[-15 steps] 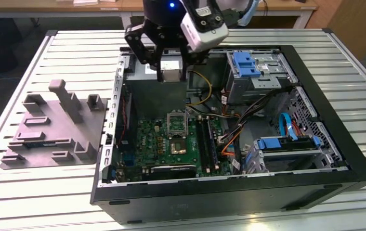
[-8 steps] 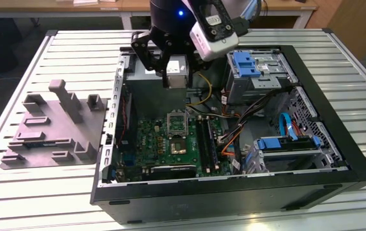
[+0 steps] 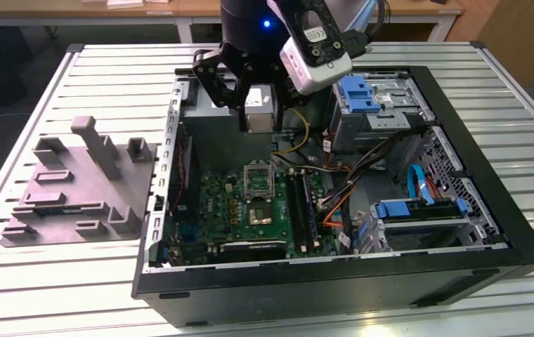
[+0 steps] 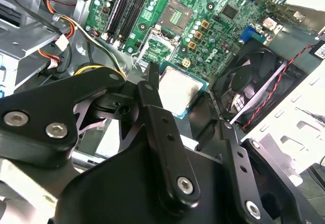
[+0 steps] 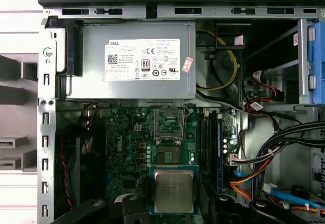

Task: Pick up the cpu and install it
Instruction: 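Place the cpu into insertion slot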

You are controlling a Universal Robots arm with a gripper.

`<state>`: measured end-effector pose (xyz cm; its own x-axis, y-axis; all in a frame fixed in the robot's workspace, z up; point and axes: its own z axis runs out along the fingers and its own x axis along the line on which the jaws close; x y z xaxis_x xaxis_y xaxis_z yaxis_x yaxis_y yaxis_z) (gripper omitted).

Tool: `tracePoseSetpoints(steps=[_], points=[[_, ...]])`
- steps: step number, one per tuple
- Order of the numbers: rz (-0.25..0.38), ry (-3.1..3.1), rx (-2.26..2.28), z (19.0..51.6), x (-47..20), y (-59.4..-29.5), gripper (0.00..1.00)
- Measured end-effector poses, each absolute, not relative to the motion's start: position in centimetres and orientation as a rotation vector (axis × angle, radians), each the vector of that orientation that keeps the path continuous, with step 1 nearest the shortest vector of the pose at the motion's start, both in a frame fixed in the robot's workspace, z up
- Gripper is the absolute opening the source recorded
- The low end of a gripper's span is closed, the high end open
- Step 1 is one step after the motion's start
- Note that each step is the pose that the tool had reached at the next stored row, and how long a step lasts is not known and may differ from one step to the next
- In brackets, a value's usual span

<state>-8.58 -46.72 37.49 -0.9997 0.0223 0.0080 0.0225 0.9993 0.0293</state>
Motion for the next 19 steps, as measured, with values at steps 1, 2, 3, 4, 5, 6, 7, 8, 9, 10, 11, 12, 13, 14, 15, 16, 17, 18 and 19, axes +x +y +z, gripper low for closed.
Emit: tracePoseSetpoints(steps=[1,2,3,4,5,6,7,8,9,10,11,12,13,14,15,16,17,18,19], points=[[-0.046,-3.133,-0.035,37.49,-8.58,-46.72,0.47],[-0.046,-3.133,-0.035,37.49,-8.58,-46.72,0.47],[-0.046,-3.133,-0.035,37.49,-8.58,-46.73,0.47],[-0.046,-3.133,-0.035,37.49,-8.58,-46.73,0.47],[-0.046,-3.133,-0.035,37.49,-8.58,-46.73,0.47],[-0.046,-3.133,-0.035,37.49,-8.58,-46.73,0.47],[-0.046,-3.133,-0.035,37.48,-8.59,-46.75,0.47],[-0.046,-3.133,-0.035,37.47,-8.59,-46.78,0.47],[-0.046,-3.133,-0.035,37.47,-8.58,-46.83,0.47],[-0.046,-3.133,-0.035,37.46,-8.57,-46.93,0.47],[-0.046,-3.133,-0.035,37.44,-8.58,-47.09,0.47],[-0.046,-3.133,-0.035,37.43,-8.58,-47.21,0.47],[-0.046,-3.133,-0.035,37.42,-8.58,-47.28,0.47],[-0.046,-3.133,-0.035,37.40,-8.59,-47.33,0.47],[-0.046,-3.133,-0.035,37.38,-8.59,-47.32,0.47],[-0.046,-3.133,-0.035,37.35,-8.59,-47.33,0.47],[-0.046,-3.133,-0.035,37.31,-8.59,-47.33,0.47],[-0.046,-3.133,-0.035,37.27,-8.58,-47.34,0.47],[-0.046,-3.133,-0.035,37.22,-8.58,-47.34,0.47]])
